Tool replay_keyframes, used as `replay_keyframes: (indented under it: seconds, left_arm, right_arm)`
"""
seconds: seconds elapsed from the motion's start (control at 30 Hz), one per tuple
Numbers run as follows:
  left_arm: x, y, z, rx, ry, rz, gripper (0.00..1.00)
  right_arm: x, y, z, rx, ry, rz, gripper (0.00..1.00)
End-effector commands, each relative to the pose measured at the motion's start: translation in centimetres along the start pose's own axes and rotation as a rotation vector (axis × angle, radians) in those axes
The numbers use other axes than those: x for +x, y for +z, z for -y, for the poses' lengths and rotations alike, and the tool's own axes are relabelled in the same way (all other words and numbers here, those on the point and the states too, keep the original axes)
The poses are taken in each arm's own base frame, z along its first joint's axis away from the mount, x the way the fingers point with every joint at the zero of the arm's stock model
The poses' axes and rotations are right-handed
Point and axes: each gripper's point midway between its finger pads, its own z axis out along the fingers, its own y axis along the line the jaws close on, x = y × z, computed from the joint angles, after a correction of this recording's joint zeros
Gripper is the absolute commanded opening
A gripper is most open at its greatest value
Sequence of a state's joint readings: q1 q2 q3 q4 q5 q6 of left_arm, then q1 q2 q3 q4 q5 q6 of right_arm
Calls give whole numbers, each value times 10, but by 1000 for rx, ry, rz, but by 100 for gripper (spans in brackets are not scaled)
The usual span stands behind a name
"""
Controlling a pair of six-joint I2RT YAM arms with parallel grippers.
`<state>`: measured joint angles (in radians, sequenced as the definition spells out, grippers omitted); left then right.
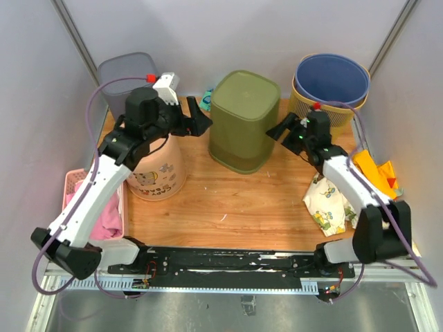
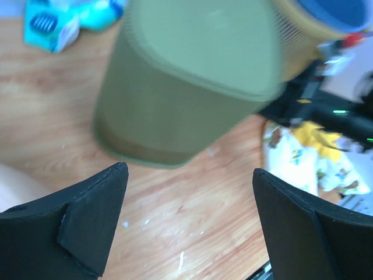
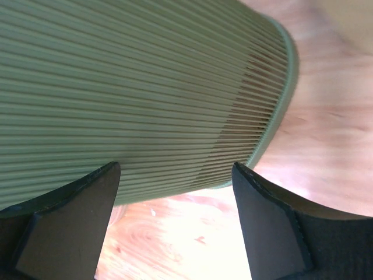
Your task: Turn the large container upside down
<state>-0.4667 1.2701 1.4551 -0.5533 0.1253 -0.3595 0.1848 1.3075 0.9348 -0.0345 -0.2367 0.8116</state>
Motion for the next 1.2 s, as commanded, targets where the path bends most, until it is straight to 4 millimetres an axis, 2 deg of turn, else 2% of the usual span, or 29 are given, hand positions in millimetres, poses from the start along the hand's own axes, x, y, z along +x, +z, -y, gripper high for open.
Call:
replay_keyframes:
  seconds: [0.0, 0.07, 0.17, 0.2, 0.27, 0.4, 0.5, 0.63, 0.73, 0.8, 0.93, 1.0, 1.03, 1.17]
  left_arm:
    - [-48, -31, 43, 182, 15, 167, 92]
    - [-55, -37, 53, 226, 14, 196, 92]
    - [-58, -39, 58, 259, 15, 212, 92]
    - [-58, -40, 60, 265, 17, 212, 92]
    - [-56, -39, 61, 278, 23, 206, 92]
    - [-56, -39, 66, 312, 42, 216, 92]
    - [-58, -32, 76, 368, 42, 213, 92]
    - [-48, -8, 103, 417, 93, 162, 92]
    - [-34, 9, 129, 461, 144, 113, 92]
    - [-20, 21, 145, 495, 161, 74, 92]
    - [20, 54, 162, 539, 170, -28, 92]
    - [41, 78, 155, 512, 162, -76, 92]
    - [50, 90, 150, 492, 167, -97, 92]
    - [80, 133, 130, 410, 176, -160, 91]
  right_arm:
    - [15, 36, -91, -215, -93, -57, 79]
    - [28, 52, -114, -263, -110, -92, 79]
    - [44, 73, -135, -284, -137, -176, 78]
    - [45, 76, -138, -287, -139, -195, 78]
    - [37, 68, -142, -298, -159, -183, 78]
    - [-2, 27, -130, -250, -263, -80, 78]
    - [-43, -11, -95, -109, -344, 48, 80]
    - [-106, -66, -46, 69, -344, 198, 80]
    - [-142, -102, -25, 210, -368, 292, 81]
    - [-158, -115, -19, 267, -378, 320, 81]
    - [-180, -113, -15, 313, -450, 294, 80]
    - [-186, -103, -23, 280, -525, 238, 79]
    - [-193, -100, -35, 244, -567, 223, 78]
    - [-195, -73, -58, 112, -678, 109, 75]
